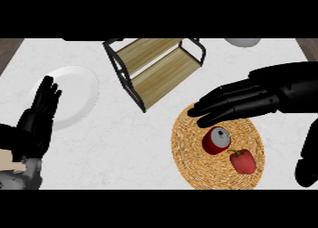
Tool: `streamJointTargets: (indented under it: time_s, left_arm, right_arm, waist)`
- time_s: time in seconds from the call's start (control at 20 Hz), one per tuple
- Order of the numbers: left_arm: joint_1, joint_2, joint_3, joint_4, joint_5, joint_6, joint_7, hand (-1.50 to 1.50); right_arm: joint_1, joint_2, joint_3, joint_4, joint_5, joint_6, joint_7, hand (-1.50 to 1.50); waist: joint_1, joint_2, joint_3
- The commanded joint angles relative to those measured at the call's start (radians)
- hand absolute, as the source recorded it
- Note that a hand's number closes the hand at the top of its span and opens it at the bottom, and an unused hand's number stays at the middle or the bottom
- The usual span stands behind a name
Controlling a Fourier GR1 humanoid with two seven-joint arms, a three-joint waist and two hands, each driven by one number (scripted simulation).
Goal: Pick the can from the placemat and place it in the tiered shelf
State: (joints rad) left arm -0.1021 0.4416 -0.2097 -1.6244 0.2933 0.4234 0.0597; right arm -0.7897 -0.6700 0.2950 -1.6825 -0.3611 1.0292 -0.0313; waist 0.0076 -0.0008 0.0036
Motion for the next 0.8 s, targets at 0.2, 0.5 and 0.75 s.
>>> streamJointTargets:
  time_s: [0.2,0.5,0.75]
  left_arm:
    - [-0.025,0.003,0.010,-0.045,-0.024,0.026,0.062,0.00]
    - [-0.003,-0.059,-0.007,-0.003,-0.057,0.019,-0.005,0.00]
    - [0.017,-0.045,0.013,-0.037,-0.048,-0.008,0.021,0.00]
  right_arm:
    - [0.151,-0.009,0.059,-0.305,0.440,0.006,-0.081,-1.50]
    - [0.229,-0.026,0.156,-0.312,0.796,-0.138,-0.275,-1.50]
    - [0.248,-0.065,0.284,-0.258,1.050,-0.318,-0.312,-1.50]
  waist:
    - [-0.007,0.003,0.000]
    - [0.003,0.008,-0.001]
    - [0.006,0.005,-0.002]
